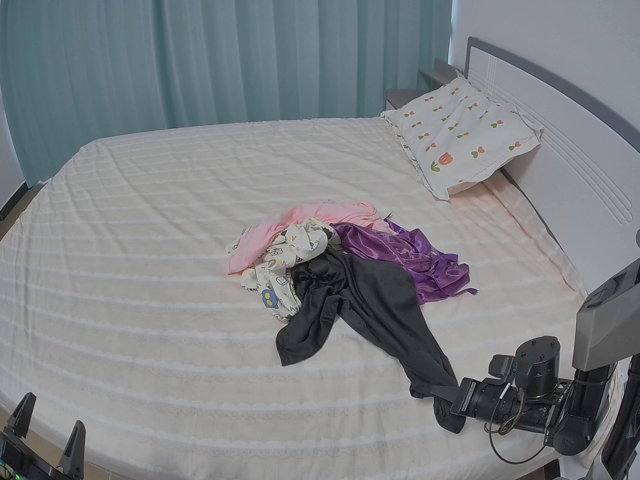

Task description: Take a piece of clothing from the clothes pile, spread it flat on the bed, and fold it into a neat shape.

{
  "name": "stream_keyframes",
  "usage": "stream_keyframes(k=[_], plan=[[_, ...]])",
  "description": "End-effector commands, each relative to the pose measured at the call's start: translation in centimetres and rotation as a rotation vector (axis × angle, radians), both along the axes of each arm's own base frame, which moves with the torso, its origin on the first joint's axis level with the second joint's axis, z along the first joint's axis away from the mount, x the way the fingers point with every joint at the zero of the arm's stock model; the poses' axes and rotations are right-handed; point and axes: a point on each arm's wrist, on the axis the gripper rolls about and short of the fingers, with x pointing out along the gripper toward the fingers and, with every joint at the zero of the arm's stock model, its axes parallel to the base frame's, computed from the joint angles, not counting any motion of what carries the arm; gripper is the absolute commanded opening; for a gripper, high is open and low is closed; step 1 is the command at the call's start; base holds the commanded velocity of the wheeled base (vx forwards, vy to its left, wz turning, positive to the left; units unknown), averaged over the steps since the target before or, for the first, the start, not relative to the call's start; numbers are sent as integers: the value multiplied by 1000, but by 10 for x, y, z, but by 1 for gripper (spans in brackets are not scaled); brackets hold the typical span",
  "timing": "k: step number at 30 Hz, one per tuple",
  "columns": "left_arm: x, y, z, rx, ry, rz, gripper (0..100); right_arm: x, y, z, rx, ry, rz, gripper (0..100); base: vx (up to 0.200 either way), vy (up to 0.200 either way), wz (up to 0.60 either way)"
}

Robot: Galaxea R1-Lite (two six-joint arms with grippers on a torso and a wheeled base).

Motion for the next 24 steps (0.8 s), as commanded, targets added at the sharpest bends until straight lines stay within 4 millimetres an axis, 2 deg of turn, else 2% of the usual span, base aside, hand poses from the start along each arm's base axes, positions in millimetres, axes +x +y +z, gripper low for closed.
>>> stream_keyframes(k=[1,5,7,9,10,11,12,14,16,19,20,24], plan=[[0,0,-5,2,-2,-2,100,0,1,1,4,-8,3,0,0,0,0],[-1,-1,0,3,-25,-22,100,0,0,0,4,-5,2,0,0,0,0],[-7,-1,58,-67,-172,-39,100,0,0,1,6,-5,3,0,0,0,0],[3,-1,73,-78,-120,-64,100,0,1,0,6,-3,4,0,0,0,0],[7,-2,74,-75,-94,-72,100,0,1,0,5,-2,4,0,0,0,0],[20,-2,71,-57,1,-105,100,0,1,-1,8,2,2,0,0,0,0],[20,-2,71,-57,1,-105,100,0,1,-1,8,2,2,0,0,0,0],[39,-5,51,-60,195,-228,100,1,1,-1,17,7,-3,0,0,0,0],[47,-7,47,-71,271,-288,100,1,1,-1,22,9,-7,0,0,0,0],[57,-8,46,-77,348,-320,100,1,1,-1,23,9,-8,0,0,0,0],[72,-10,44,-77,433,-334,100,1,1,0,25,7,-7,0,0,0,0],[98,-13,38,-94,565,-348,100,1,1,0,25,7,-7,0,0,0,0]])
